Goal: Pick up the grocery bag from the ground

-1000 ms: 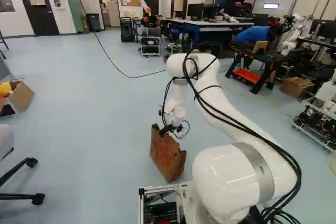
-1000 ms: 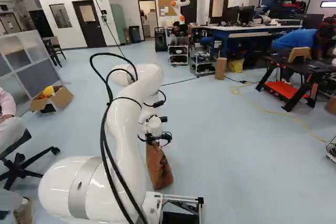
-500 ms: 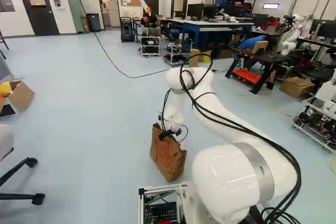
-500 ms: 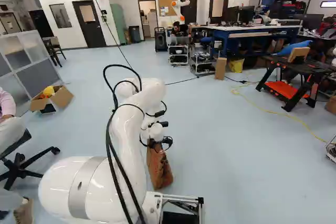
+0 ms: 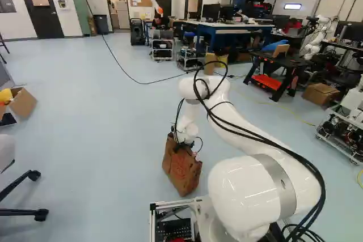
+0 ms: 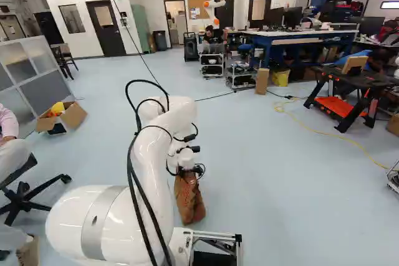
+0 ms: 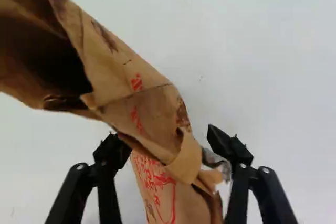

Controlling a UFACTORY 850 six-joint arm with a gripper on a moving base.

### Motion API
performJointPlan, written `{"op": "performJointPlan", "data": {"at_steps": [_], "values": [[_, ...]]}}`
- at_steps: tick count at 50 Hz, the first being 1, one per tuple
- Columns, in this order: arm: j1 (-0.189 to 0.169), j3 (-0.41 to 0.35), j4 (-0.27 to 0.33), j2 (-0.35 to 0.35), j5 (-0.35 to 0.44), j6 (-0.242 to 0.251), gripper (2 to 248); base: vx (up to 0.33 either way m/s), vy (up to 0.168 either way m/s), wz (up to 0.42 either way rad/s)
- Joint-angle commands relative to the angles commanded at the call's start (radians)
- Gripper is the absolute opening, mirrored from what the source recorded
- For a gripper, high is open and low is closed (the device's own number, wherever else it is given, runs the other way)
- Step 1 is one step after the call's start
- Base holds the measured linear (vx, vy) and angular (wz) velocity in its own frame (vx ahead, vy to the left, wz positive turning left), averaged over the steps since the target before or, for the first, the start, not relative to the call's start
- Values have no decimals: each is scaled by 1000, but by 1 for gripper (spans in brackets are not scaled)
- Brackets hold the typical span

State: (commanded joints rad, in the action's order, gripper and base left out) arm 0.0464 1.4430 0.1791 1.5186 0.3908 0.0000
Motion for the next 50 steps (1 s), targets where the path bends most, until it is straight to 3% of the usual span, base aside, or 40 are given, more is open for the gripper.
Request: {"op": "performJointPlan", "data": {"at_steps": [1,6,7,11,12,16,17,22,23,36,50], "values": [[0,0,0,0,0,0,165,0,0,0],[0,0,0,0,0,0,165,0,0,0],[0,0,0,0,0,0,128,0,0,0],[0,0,0,0,0,0,128,0,0,0],[0,0,0,0,0,0,89,0,0,0],[0,0,0,0,0,0,89,0,0,0],[0,0,0,0,0,0,52,0,0,0],[0,0,0,0,0,0,52,0,0,0],[0,0,0,0,0,0,25,0,0,0],[0,-7,0,-7,0,0,25,0,0,0],[0,-88,0,-93,0,0,25,0,0,0]]}}
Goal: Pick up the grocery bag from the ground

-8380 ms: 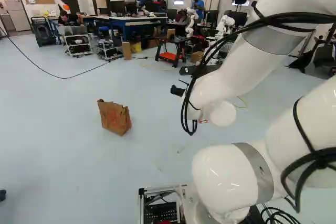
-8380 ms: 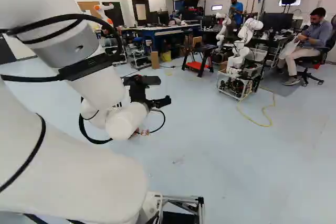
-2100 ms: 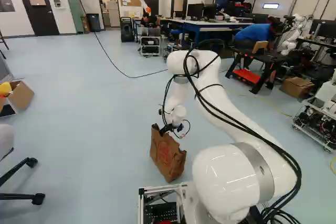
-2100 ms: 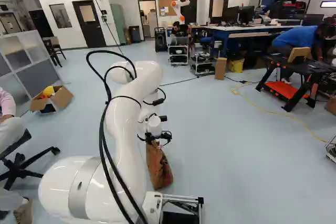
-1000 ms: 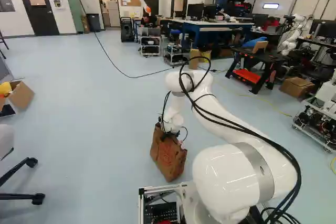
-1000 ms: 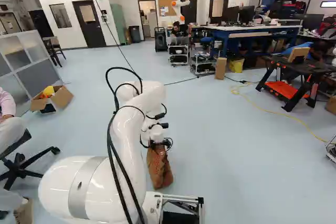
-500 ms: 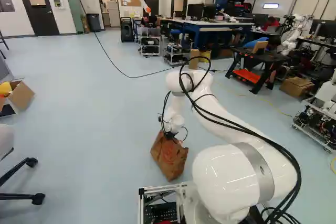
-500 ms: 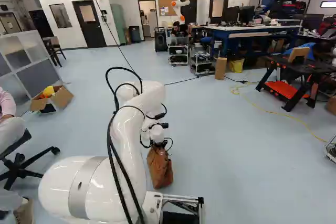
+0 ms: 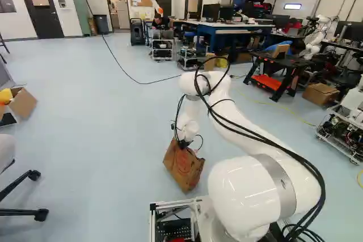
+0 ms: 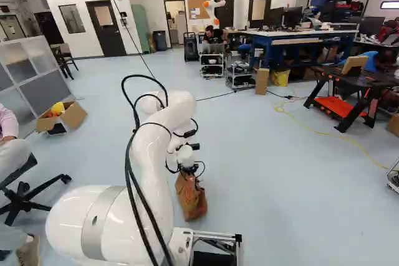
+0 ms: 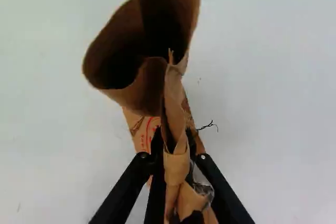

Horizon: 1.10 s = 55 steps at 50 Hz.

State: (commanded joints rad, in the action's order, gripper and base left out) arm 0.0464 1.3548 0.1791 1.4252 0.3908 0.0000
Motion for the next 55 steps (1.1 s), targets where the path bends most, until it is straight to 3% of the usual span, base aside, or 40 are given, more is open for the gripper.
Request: {"op": "performJointPlan", "data": {"at_steps": [24,55], "values": [[2,-191,0,-184,11,0,25,0,0,0],[6,-434,0,-432,108,0,25,0,0,0]]}}
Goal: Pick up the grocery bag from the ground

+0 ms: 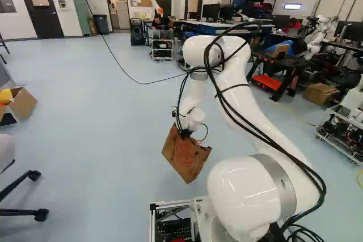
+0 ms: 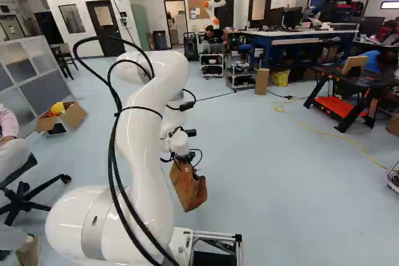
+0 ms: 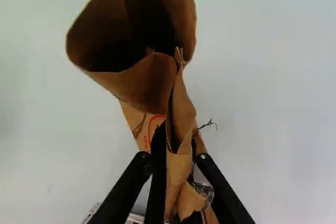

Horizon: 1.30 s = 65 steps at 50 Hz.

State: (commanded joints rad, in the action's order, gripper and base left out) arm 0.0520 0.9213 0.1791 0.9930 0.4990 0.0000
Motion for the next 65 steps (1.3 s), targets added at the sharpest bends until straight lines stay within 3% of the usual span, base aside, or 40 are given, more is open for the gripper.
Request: {"op": "performJointPlan", "data": {"at_steps": [34,65], "values": [[4,-245,0,-290,82,0,25,0,0,0],[9,-450,0,-578,87,0,25,0,0,0]]}}
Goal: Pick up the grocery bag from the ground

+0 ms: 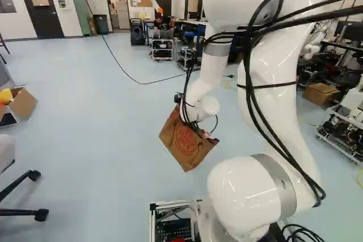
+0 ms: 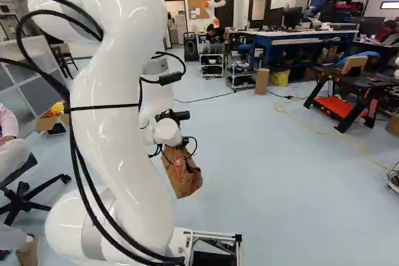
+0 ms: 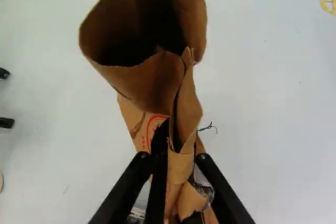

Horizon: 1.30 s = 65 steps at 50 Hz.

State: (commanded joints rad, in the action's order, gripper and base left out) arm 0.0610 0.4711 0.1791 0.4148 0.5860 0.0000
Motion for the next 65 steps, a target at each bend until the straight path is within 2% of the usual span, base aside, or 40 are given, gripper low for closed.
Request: {"op": "performJointPlan", "data": {"at_steps": [22,46,65], "values": [[3,-130,0,-215,0,0,25,0,0,0],[1,-147,-8,-247,12,0,25,0,0,0],[-8,-179,-31,-307,49,0,25,0,0,0]]}}
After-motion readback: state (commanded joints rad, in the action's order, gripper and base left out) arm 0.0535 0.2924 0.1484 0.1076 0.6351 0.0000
